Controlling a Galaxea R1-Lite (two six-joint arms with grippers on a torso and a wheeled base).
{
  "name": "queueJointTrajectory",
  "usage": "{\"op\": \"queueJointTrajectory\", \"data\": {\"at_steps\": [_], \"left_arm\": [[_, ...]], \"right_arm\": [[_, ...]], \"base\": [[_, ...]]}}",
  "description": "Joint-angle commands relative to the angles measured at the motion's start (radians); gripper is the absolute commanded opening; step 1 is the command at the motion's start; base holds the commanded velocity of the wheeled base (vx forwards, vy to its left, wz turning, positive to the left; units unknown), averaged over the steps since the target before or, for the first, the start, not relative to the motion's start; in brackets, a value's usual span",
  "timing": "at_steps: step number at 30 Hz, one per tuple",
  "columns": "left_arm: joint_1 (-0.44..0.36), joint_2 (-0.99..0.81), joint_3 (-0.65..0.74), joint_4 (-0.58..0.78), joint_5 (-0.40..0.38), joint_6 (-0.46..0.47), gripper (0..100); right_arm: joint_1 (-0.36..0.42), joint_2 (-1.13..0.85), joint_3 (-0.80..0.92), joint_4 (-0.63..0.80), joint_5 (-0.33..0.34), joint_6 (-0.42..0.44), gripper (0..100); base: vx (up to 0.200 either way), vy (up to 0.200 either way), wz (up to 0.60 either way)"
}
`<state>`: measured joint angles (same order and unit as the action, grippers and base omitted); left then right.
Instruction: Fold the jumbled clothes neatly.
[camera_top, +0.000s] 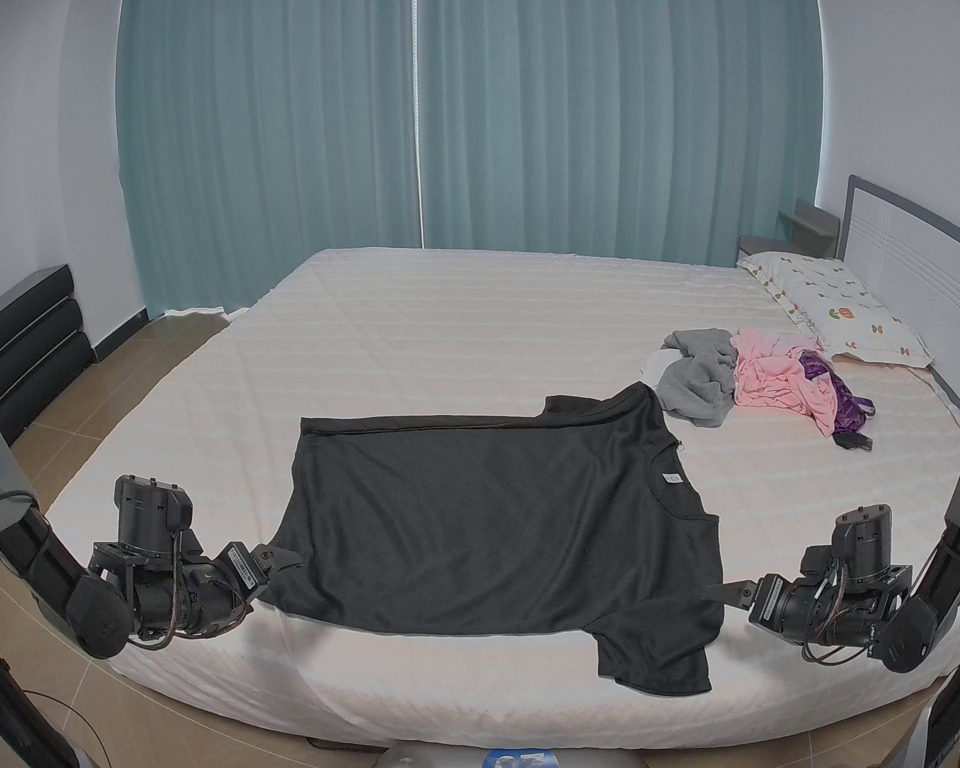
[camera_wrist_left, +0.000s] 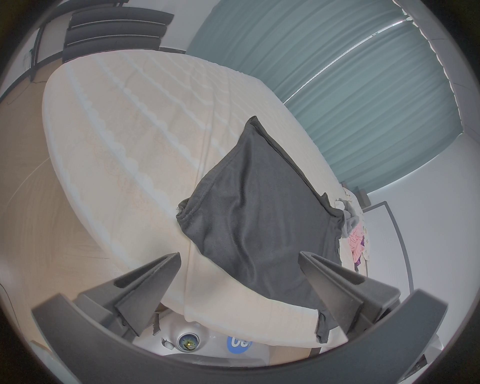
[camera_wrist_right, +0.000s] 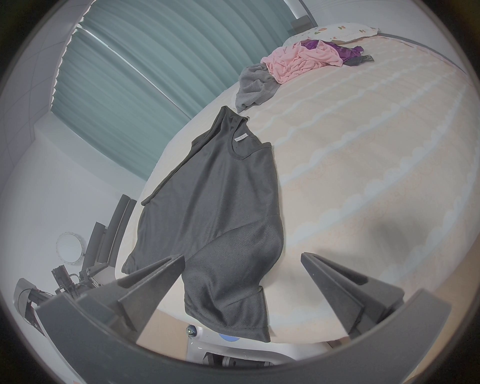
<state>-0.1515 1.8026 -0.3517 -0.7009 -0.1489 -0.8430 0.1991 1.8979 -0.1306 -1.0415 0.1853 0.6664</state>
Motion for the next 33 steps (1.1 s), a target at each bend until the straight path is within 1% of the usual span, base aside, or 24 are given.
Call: {"op": "queueJointTrajectory", "data": {"at_steps": [1,4,10,14,18,20,30,31,33], "left_arm": [[0.015,0.064,0.008,-0.023,0.006,0.018,100],[0.030,0.084,0.005,-0.026,0.009,0.045,100],[0.041,0.118,-0.009,-0.029,0.012,0.048,100],[0.059,0.178,-0.010,-0.108,0.008,0.050,100],[0.064,0.242,-0.009,-0.198,0.019,0.050,100],[0.064,0.258,-0.007,-0.221,0.026,0.048,100],[0.078,0.262,-0.012,-0.227,0.032,0.048,100],[0.081,0.262,-0.012,-0.227,0.032,0.048,0],[0.092,0.262,-0.013,-0.227,0.032,0.048,0]], "right_arm": [[0.000,0.012,0.000,0.000,0.000,0.004,100],[0.000,0.010,0.000,0.000,0.000,0.004,100],[0.011,0.024,0.000,0.000,-0.001,0.006,100],[0.011,0.032,0.000,0.000,-0.001,0.006,100],[0.011,0.032,0.002,0.000,0.000,0.006,100],[0.011,0.032,0.002,0.000,0.000,0.006,100],[0.011,0.033,0.002,0.000,0.000,0.006,100],[0.011,0.033,0.002,0.000,0.000,0.006,100],[0.011,0.038,0.002,0.000,0.000,0.006,100]], "base": [[0.000,0.000,0.00],[0.000,0.000,0.00],[0.000,0.000,0.00],[0.000,0.000,0.00],[0.000,0.000,0.00],[0.000,0.000,0.00],[0.000,0.000,0.00],[0.000,0.000,0.00],[0.000,0.000,0.00]]}}
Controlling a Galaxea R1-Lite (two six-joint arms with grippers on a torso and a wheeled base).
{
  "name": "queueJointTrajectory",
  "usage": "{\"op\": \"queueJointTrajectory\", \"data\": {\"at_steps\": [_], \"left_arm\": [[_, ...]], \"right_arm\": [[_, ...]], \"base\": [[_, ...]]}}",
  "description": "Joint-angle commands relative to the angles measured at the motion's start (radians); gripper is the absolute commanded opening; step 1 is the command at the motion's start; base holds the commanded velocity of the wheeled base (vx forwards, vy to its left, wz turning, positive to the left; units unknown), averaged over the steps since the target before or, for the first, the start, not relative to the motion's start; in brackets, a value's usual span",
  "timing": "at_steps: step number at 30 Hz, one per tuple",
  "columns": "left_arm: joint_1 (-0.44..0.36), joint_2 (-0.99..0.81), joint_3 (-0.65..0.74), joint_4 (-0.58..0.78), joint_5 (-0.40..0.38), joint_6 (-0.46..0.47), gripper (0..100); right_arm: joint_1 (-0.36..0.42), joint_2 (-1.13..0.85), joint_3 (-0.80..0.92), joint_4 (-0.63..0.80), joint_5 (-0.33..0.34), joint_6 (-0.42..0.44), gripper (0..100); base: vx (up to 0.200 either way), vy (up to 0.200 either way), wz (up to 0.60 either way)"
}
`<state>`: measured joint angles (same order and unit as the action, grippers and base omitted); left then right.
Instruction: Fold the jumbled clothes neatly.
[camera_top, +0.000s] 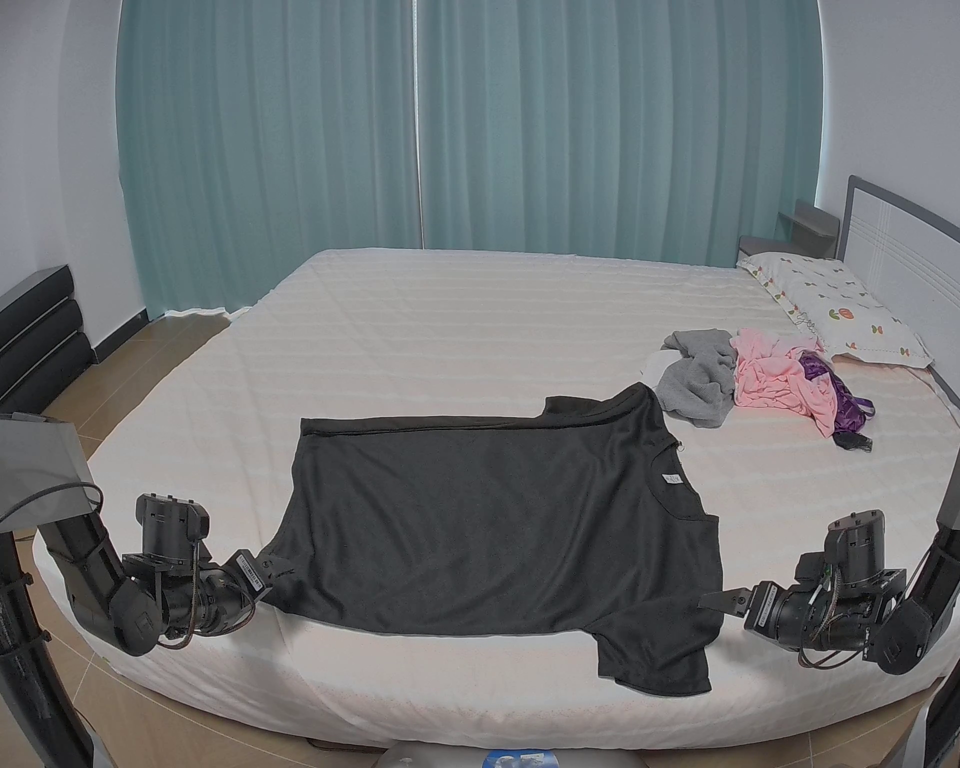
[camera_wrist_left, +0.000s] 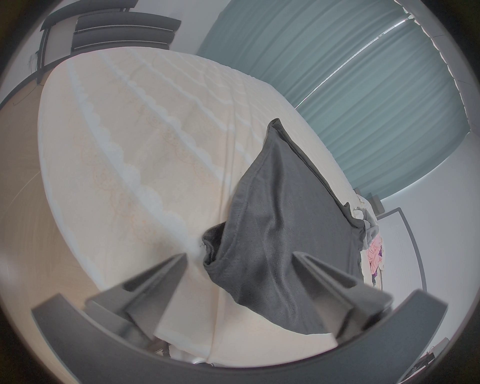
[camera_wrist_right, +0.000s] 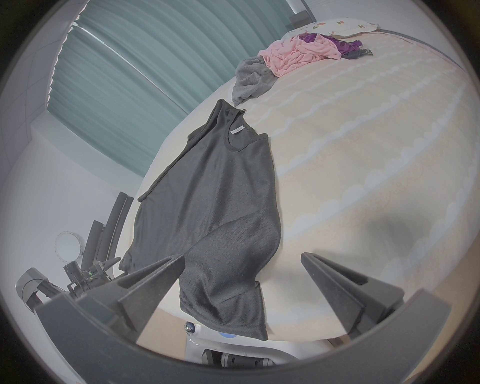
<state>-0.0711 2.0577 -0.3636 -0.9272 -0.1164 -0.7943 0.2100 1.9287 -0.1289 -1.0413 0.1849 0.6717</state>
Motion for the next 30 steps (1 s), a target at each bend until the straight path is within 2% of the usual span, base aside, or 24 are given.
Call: {"op": "queueJointTrajectory", "data": {"at_steps": [1,15,22,27,30], "left_arm": [[0.017,0.007,-0.001,-0.001,0.000,0.000,0],[0.030,-0.056,0.040,0.019,0.003,0.006,0],[0.031,-0.100,0.081,0.065,0.007,0.107,0],[0.043,-0.122,0.081,0.126,0.021,0.162,0],[0.068,-0.148,0.083,0.166,0.046,0.227,0]], "right_arm": [[0.000,0.007,0.000,0.000,-0.001,0.000,100],[0.003,0.036,0.011,0.001,0.001,0.011,100],[0.040,0.085,0.022,0.000,0.002,0.006,100],[0.037,0.098,0.012,-0.019,-0.002,0.014,100],[0.032,0.105,0.000,-0.063,-0.015,0.011,100]], "base": [[0.000,0.000,0.00],[0.000,0.000,0.00],[0.000,0.000,0.00],[0.000,0.000,0.00],[0.000,0.000,0.00]]}}
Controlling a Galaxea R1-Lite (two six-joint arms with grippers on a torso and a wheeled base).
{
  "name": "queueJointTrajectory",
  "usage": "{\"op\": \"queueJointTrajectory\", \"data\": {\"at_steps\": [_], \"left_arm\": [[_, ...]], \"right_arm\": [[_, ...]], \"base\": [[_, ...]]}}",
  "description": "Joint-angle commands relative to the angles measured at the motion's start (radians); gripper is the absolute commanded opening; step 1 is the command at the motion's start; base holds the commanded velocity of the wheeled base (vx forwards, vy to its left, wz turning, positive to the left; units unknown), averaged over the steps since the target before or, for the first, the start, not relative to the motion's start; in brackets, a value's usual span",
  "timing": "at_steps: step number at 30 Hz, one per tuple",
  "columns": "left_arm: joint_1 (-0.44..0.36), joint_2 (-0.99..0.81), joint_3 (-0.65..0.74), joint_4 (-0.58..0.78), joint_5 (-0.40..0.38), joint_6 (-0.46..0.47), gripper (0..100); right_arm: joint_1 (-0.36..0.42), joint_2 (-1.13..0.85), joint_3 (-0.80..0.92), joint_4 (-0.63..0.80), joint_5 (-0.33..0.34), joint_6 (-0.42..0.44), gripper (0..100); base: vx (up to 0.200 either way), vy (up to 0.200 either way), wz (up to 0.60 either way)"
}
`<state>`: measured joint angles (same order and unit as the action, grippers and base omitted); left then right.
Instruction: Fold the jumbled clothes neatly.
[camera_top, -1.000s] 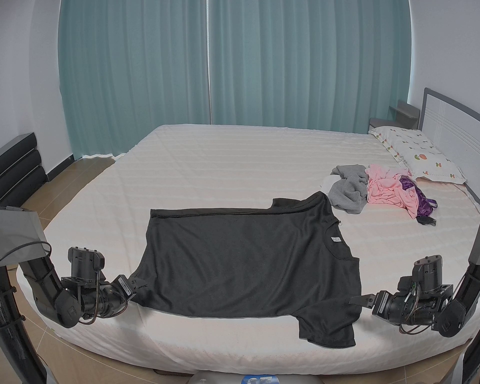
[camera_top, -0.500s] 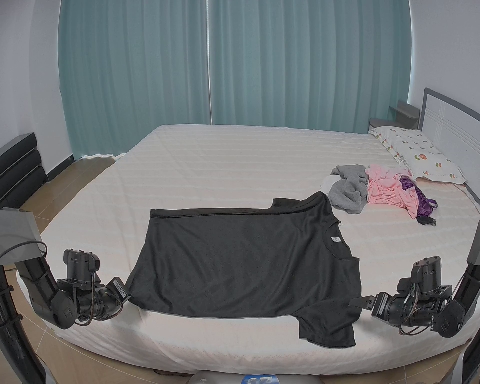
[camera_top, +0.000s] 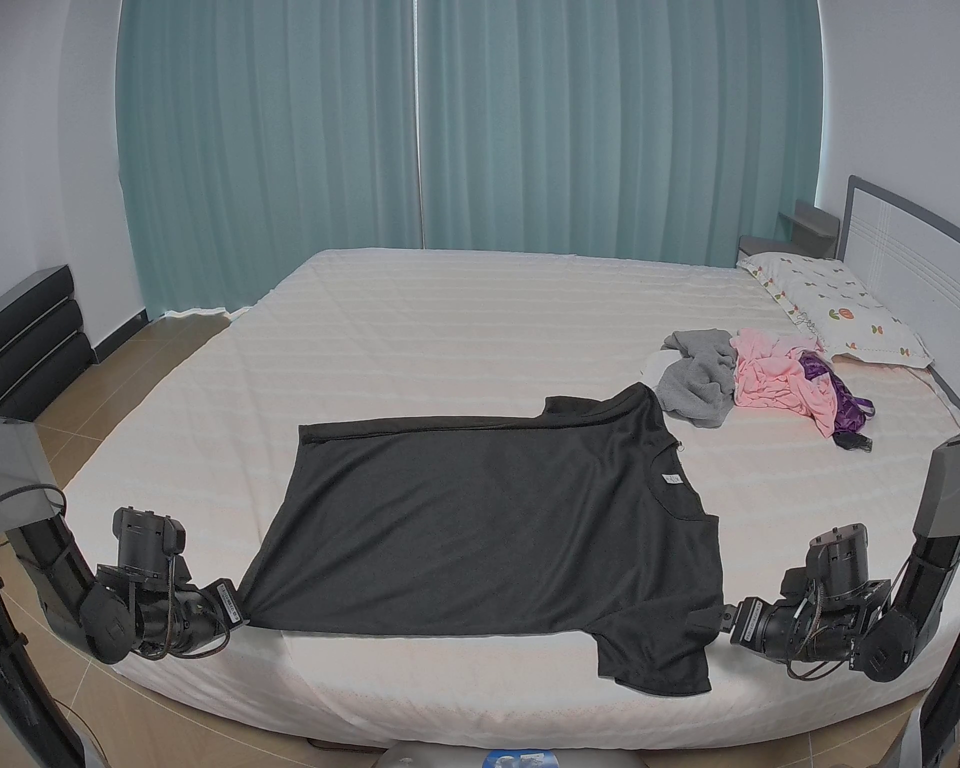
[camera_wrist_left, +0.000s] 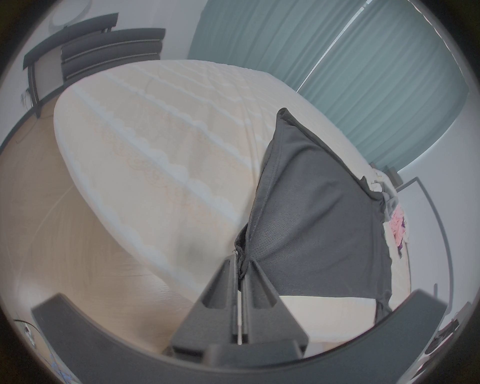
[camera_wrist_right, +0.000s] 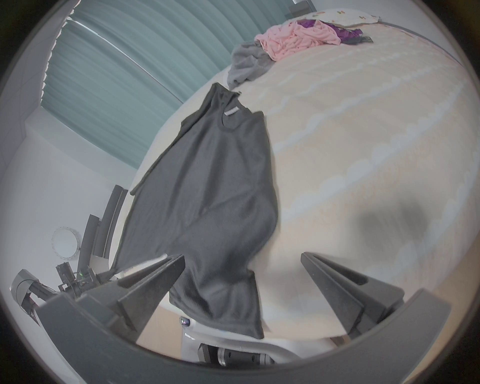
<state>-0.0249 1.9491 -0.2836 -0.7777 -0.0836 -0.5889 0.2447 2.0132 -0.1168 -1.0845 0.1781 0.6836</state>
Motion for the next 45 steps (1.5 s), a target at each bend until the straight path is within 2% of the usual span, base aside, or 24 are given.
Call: {"op": "queueJointTrajectory", "data": {"at_steps": [1,8,11,15,16,37,42,43,45], "left_arm": [[0.022,-0.039,0.003,0.017,0.013,0.021,0],[0.039,-0.050,0.003,0.021,0.015,0.031,0],[0.039,-0.045,-0.009,0.021,0.013,0.026,0],[0.034,-0.044,-0.006,0.020,0.010,0.024,0],[0.034,-0.044,-0.006,0.020,0.008,0.024,0],[0.031,-0.035,-0.008,0.015,0.002,0.024,0],[0.031,-0.032,-0.009,0.014,0.002,0.023,0],[0.029,-0.032,-0.008,0.014,0.002,0.023,0],[0.029,-0.030,-0.008,0.015,0.001,0.023,0]], "right_arm": [[-0.002,0.021,-0.012,-0.020,-0.008,-0.001,100],[-0.028,0.070,-0.073,-0.028,-0.049,-0.001,100],[-0.042,0.096,-0.112,-0.028,-0.088,0.016,100],[-0.042,0.101,-0.152,-0.011,-0.097,0.033,100],[-0.042,0.107,-0.161,-0.011,-0.097,0.033,0],[-0.045,0.193,-0.356,-0.005,-0.097,0.027,0],[-0.041,0.233,-0.403,0.040,-0.095,0.022,0],[-0.044,0.233,-0.403,0.035,-0.094,0.022,100],[-0.050,0.211,-0.388,0.020,-0.083,0.028,100]], "base": [[0.000,0.000,0.00],[0.000,0.000,0.00],[0.000,0.000,0.00],[0.000,0.000,0.00],[0.000,0.000,0.00],[0.000,0.000,0.00],[0.000,0.000,0.00],[0.000,0.000,0.00],[0.000,0.000,0.00]]}}
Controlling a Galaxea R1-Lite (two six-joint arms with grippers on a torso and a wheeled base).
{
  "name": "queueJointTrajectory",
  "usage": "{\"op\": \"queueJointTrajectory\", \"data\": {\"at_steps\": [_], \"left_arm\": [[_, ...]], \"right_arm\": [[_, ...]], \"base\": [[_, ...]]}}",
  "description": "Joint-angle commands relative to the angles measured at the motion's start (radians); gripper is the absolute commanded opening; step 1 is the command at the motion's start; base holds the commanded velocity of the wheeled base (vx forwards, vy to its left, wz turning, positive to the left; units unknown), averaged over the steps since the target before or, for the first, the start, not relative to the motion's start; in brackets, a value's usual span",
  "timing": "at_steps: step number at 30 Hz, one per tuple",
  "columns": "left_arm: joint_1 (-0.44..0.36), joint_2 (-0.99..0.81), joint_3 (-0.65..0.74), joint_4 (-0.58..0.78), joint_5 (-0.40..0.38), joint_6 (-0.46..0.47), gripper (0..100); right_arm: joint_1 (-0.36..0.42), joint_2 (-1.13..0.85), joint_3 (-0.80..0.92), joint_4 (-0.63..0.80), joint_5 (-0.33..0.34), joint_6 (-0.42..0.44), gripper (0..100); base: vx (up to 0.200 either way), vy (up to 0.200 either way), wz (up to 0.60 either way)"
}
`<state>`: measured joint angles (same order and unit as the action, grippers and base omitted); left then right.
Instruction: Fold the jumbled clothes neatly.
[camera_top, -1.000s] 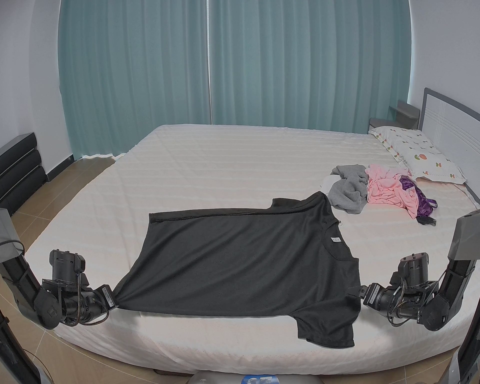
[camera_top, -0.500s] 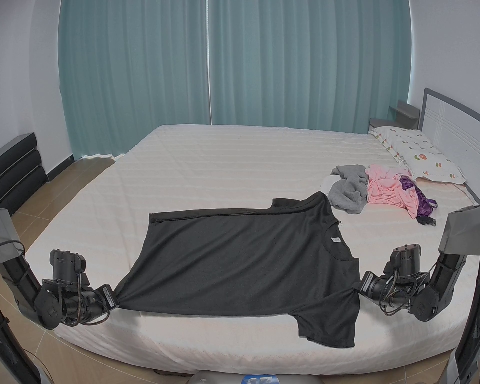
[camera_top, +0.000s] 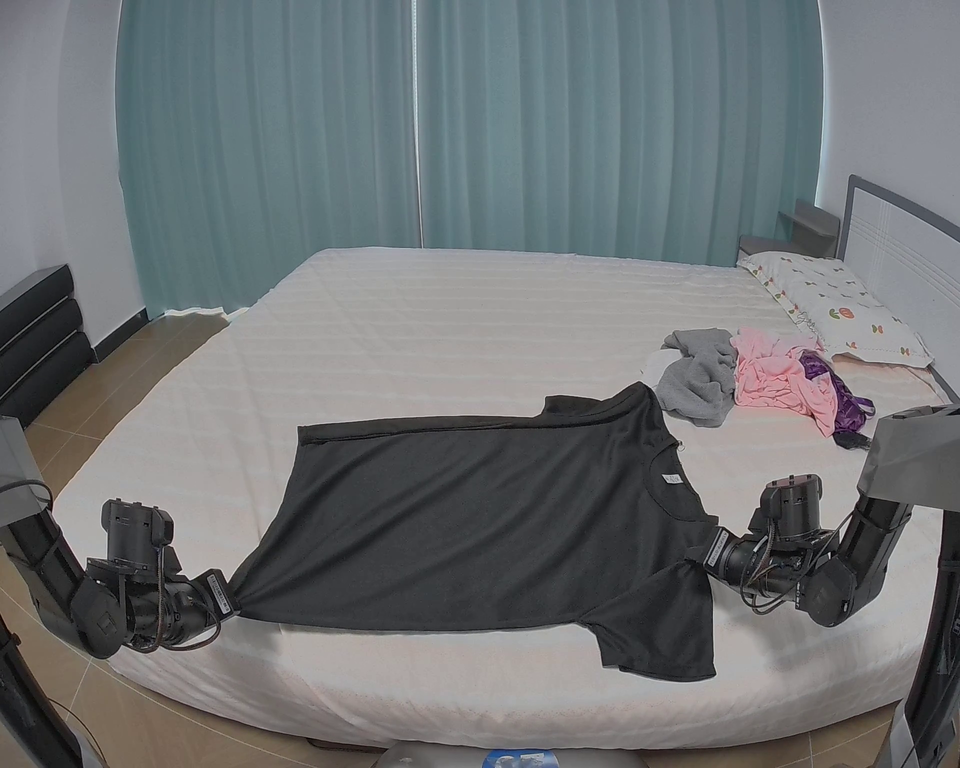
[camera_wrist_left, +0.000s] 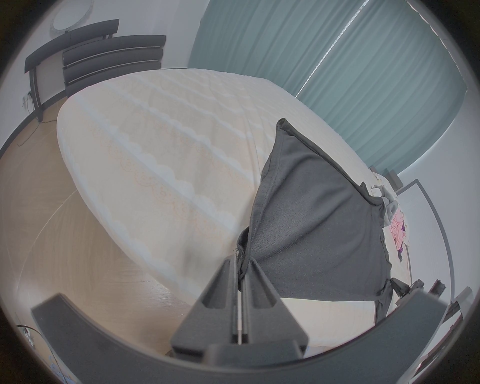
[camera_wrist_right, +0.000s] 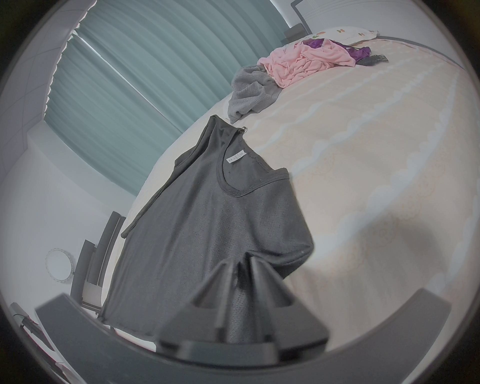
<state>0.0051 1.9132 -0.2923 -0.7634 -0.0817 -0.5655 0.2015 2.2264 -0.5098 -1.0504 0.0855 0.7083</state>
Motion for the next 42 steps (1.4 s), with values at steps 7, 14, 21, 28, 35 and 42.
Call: {"op": "queueJointTrajectory", "data": {"at_steps": [7,14,21,28,35,42], "left_arm": [[0.001,0.018,-0.002,-0.002,-0.001,-0.001,0],[0.001,0.013,-0.001,-0.002,-0.001,-0.001,0],[0.001,0.007,0.005,-0.002,-0.001,-0.001,0],[0.001,0.006,0.007,-0.002,-0.001,-0.001,0],[-0.001,0.006,0.009,-0.002,-0.003,0.001,0],[-0.004,0.006,0.010,-0.002,-0.003,0.001,0]], "right_arm": [[-0.027,-0.074,0.066,-0.034,0.016,-0.012,100],[-0.022,-0.157,0.251,-0.114,0.091,-0.070,100],[-0.017,-0.139,0.361,-0.180,0.171,-0.086,100],[0.004,-0.113,0.386,-0.187,0.186,-0.104,100],[0.013,-0.085,0.382,-0.192,0.197,-0.121,100],[0.013,-0.073,0.375,-0.194,0.198,-0.121,100]], "base": [[0.000,0.000,0.00],[0.000,0.000,0.00],[0.000,0.000,0.00],[0.000,0.000,0.00],[0.000,0.000,0.00],[0.000,0.000,0.00]]}}
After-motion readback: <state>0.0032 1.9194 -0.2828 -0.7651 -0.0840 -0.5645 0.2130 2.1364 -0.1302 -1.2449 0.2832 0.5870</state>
